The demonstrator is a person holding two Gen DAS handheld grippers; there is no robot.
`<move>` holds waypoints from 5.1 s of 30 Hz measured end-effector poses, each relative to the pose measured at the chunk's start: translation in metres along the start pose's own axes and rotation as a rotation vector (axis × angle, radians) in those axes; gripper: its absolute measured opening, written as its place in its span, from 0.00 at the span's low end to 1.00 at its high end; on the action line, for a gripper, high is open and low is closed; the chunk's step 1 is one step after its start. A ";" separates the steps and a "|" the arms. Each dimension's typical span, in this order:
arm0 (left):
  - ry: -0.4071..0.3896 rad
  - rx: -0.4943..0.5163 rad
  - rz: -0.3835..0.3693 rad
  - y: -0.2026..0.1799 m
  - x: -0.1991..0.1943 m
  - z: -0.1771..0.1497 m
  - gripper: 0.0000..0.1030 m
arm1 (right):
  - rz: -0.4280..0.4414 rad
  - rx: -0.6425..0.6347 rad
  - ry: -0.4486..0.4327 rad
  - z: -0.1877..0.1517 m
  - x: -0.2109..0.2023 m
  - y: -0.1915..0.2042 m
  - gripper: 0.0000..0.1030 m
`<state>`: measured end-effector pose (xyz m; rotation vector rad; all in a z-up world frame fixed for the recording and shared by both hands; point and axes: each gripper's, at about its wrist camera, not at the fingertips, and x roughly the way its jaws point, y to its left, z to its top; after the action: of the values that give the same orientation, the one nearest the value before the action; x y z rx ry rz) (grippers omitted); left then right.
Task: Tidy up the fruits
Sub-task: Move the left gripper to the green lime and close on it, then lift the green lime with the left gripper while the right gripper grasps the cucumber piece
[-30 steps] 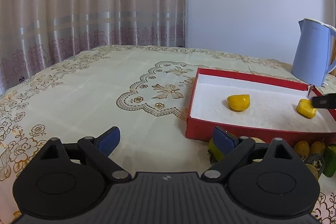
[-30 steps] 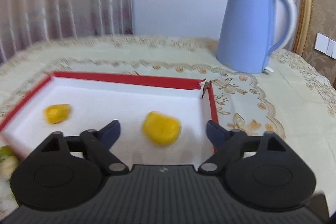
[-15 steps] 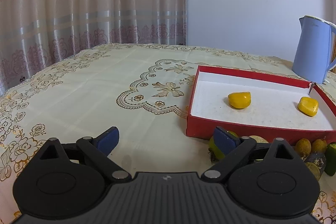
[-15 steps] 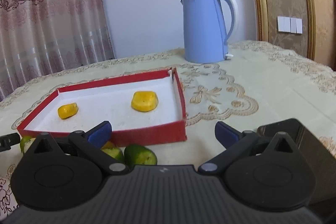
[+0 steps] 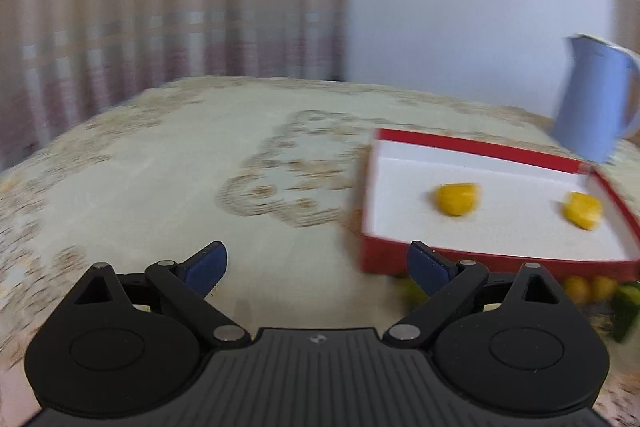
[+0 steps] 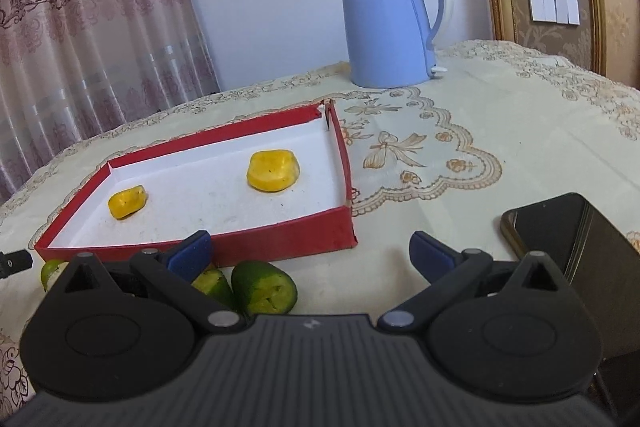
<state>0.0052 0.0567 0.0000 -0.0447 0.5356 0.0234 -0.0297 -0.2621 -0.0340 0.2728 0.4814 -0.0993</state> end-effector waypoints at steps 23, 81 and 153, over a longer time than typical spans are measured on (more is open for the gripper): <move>0.083 -0.059 0.030 0.065 0.001 0.005 0.97 | 0.016 0.080 0.020 0.000 0.003 -0.013 1.00; 0.053 0.254 -0.086 -0.004 0.032 -0.007 0.32 | 0.080 0.039 0.039 -0.012 -0.013 -0.002 1.00; 0.026 0.142 -0.059 0.014 0.030 -0.003 0.32 | 0.192 -0.299 0.044 -0.014 -0.038 0.034 0.29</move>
<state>0.0293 0.0714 -0.0186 0.0783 0.5607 -0.0730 -0.0646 -0.2245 -0.0201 0.0267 0.5041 0.1651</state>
